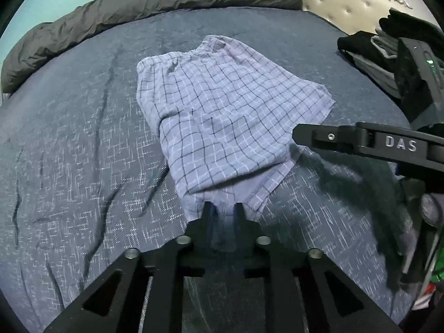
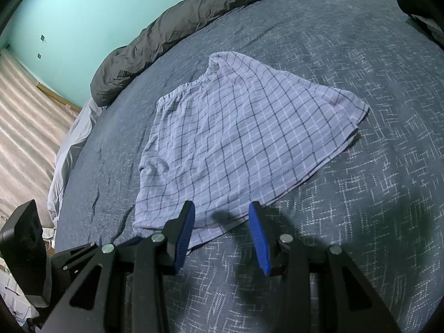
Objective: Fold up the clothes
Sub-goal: 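Open the left gripper to release the folded shorts, then move both grippers toward the waistband edge of the folded plaid shorts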
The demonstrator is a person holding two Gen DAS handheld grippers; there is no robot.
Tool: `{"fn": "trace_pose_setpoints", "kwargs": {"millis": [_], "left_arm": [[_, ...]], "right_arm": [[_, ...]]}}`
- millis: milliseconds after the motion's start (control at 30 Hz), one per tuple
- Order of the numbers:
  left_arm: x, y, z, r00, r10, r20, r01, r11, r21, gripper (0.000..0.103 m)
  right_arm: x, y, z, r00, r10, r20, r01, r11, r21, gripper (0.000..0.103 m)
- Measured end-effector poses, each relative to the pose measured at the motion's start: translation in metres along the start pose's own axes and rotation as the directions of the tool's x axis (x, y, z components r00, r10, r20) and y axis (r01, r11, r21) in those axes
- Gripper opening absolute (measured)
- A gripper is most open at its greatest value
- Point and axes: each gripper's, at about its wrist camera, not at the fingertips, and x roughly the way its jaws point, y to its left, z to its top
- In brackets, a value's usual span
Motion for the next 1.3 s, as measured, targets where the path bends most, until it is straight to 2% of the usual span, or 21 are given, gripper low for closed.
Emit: {"fn": "trace_pose_setpoints", "kwargs": {"millis": [200, 300, 400, 567, 767, 1033, 1200, 1300], "left_arm": [[0.013, 0.0, 0.0, 1.0, 0.006, -0.023, -0.005, 1.0, 0.019, 0.017], [0.015, -0.004, 0.003, 1.0, 0.018, -0.02, -0.017, 1.0, 0.015, 0.009], [0.014, -0.004, 0.003, 1.0, 0.014, -0.016, -0.013, 1.0, 0.023, 0.007], [0.004, -0.003, 0.004, 1.0, -0.015, 0.005, 0.015, 1.0, 0.018, 0.005], [-0.021, 0.005, 0.001, 0.995, -0.09, 0.034, 0.09, 0.996, 0.005, 0.005], [-0.02, 0.005, -0.012, 0.996, -0.086, 0.002, 0.086, 0.996, 0.039, 0.005], [-0.016, 0.013, -0.017, 0.993, -0.118, -0.012, 0.118, 0.993, -0.018, 0.005], [-0.023, 0.023, -0.017, 0.989, -0.145, 0.013, 0.145, 0.985, -0.088, 0.005]], "right_arm": [[0.0, -0.002, 0.0, 1.0, 0.0, 0.0, 0.0, 1.0, 0.003, 0.04], [-0.001, -0.001, 0.0, 1.0, 0.001, 0.001, -0.001, 1.0, 0.0, 0.04], [-0.001, -0.001, 0.0, 1.0, 0.001, 0.002, -0.001, 1.0, 0.001, 0.04], [-0.002, -0.001, 0.0, 1.0, 0.0, 0.004, 0.0, 1.0, 0.003, 0.04], [-0.002, 0.002, 0.0, 1.0, 0.006, 0.006, -0.006, 1.0, -0.002, 0.04], [0.002, 0.004, -0.002, 1.0, -0.003, -0.005, 0.003, 1.0, -0.004, 0.04], [0.001, 0.001, -0.002, 1.0, -0.017, -0.005, 0.017, 1.0, 0.009, 0.04], [0.003, -0.002, -0.003, 0.999, -0.034, -0.014, 0.035, 0.999, 0.024, 0.04]]}}
